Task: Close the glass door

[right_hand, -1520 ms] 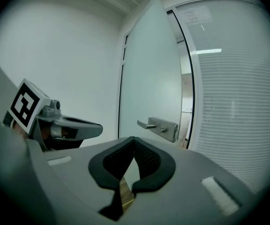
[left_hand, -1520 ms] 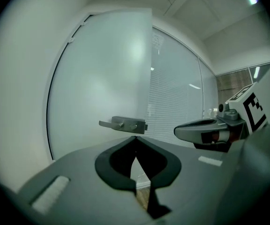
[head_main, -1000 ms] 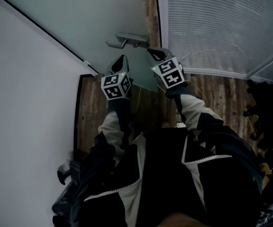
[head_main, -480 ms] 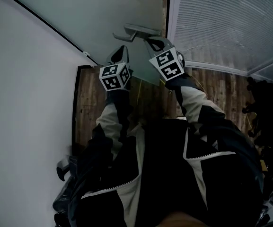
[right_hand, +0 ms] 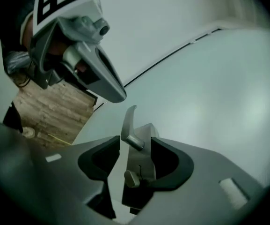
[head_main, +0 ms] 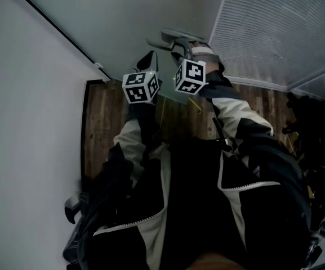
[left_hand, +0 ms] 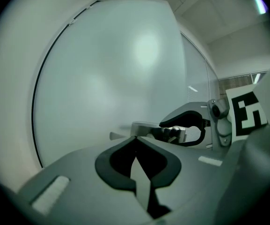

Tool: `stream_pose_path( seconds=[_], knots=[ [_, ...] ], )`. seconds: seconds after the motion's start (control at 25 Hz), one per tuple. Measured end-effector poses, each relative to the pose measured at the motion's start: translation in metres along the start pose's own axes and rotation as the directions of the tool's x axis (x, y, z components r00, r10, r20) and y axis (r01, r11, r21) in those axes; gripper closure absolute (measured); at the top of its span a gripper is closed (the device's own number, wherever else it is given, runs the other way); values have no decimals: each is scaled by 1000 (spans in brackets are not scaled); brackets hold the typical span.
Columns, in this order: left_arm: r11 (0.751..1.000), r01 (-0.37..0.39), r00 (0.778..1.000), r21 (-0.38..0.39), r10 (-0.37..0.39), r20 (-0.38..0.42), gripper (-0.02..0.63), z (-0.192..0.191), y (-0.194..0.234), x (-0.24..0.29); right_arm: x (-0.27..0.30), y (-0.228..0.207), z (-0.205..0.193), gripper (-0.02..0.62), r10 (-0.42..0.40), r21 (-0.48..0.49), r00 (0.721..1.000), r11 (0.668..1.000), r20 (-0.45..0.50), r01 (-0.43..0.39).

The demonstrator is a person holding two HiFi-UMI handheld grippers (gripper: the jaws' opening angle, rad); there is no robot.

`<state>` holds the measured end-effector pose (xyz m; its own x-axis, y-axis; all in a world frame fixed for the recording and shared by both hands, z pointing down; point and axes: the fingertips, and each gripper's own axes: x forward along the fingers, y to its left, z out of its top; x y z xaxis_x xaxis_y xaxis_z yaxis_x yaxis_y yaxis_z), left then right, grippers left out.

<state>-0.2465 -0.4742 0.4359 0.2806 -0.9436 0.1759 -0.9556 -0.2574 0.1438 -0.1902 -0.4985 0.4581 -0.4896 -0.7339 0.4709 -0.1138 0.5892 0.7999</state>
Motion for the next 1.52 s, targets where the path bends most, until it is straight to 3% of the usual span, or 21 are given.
stream_pose_path(
  seconds=[0.24, 0.32, 0.4, 0.52, 1.04, 1.52],
  knots=[
    [998, 57, 998, 3, -56, -19, 601, -9, 4, 0, 30, 17, -8, 363, -21, -174, 991, 985, -136, -3],
    [998, 69, 997, -3, -69, -22, 601, -11, 8, -1, 34, 18, -8, 383, -50, -217, 985, 976, -162, 14],
    [997, 79, 997, -12, -80, -25, 601, -13, 13, -2, 37, 14, -7, 448, -90, -259, 979, 965, -183, 40],
    [996, 92, 995, -19, -93, -21, 601, -14, 19, 0, 39, 12, -7, 454, -120, -305, 972, 951, -200, 54],
    [989, 146, 989, 11, -146, -12, 601, -3, 16, -1, 59, -11, -28, 453, -164, -350, 952, 934, -258, 66],
    [998, 50, 998, 27, -49, -32, 601, -5, 38, -9, 105, -54, -72, 453, -178, -389, 935, 920, -307, 48]
  ],
)
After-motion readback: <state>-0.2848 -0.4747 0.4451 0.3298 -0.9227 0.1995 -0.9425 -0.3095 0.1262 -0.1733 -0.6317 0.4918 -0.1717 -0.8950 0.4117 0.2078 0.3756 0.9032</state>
